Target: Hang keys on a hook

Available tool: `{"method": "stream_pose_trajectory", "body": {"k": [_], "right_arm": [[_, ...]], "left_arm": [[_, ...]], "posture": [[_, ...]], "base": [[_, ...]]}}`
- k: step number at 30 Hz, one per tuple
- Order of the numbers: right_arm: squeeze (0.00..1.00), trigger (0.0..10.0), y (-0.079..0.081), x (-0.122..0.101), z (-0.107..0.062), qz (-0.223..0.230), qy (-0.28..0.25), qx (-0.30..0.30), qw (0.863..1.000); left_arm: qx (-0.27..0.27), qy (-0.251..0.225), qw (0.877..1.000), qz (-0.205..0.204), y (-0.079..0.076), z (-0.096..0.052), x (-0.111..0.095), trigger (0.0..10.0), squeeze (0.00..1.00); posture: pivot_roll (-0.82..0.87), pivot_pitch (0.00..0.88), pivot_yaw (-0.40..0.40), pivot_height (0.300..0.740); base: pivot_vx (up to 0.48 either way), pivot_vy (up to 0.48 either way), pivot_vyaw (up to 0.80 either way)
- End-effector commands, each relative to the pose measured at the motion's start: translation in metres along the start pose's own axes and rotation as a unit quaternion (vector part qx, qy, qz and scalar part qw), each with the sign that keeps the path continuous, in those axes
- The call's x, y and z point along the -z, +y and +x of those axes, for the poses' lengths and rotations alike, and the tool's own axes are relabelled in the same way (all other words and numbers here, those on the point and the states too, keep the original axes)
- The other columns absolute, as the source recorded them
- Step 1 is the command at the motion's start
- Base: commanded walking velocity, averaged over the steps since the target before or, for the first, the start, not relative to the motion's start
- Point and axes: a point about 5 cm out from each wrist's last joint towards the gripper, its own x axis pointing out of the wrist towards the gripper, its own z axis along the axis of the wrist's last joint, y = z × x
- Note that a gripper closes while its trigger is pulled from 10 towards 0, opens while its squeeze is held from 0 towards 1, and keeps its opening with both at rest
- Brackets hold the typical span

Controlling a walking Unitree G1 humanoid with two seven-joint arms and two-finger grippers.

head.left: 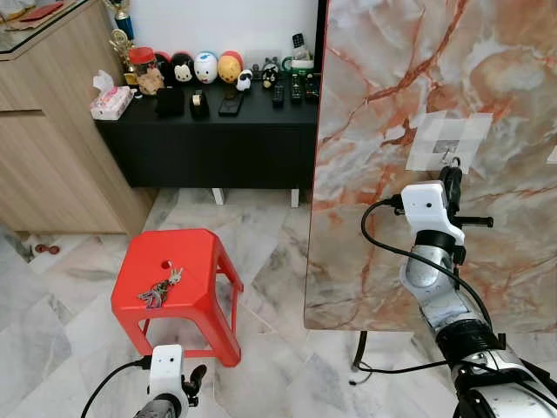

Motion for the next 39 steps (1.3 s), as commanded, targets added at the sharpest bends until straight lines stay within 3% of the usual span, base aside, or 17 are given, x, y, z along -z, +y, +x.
{"method": "stream_pose_trajectory", "body": {"k": [1,35,36,37,38,39], "right_arm": [[0.0,10.0,0.0008,-0.0046,0.0037,0.005,-0.003,-0.004,1.0],[0.0,10.0,0.0055,-0.0012,0.0052,-0.018,0.016,-0.035,0.999],[0.24,10.0,0.0058,-0.0013,0.005,-0.015,0.016,-0.037,0.999],[0.24,10.0,0.0058,-0.0013,0.005,-0.015,0.016,-0.037,0.999],[0.56,10.0,0.0062,-0.0013,0.0048,-0.012,0.017,-0.039,0.999],[0.59,10.0,0.0074,-0.0009,0.0039,-0.01,0.017,-0.044,0.999]], "left_arm": [[0.0,0.012,1.0,0.004,0.0012,-0.0016,0.0051,10.0,0.0],[0.001,0.012,1.0,0.001,0.0001,-0.0015,0.0054,10.0,0.0],[0.0,0.012,1.0,0.001,0.0002,-0.0015,0.0054,10.0,0.0],[0.0,0.012,1.0,0.001,0.0002,-0.0015,0.0054,10.0,0.0],[0.0,0.012,1.0,0.001,0.0002,-0.0015,0.0055,10.0,0.0],[0.0,0.013,1.0,0.002,0.0,-0.0015,0.0057,10.0,0.0]], "posture": [[0.11,0.084,0.023,0.74],[0.12,0.081,0.024,0.74],[0.11,0.081,0.024,0.74],[0.11,0.081,0.024,0.74],[0.11,0.082,0.025,0.74],[0.12,0.081,0.024,0.74]], "base": [[0.0,0.0,0.0],[0.0,0.0,0.0],[0.0,0.0,0.0],[0.0,0.0,0.0],[0.0,0.0,0.0],[0.0,0.0,0.0]]}}
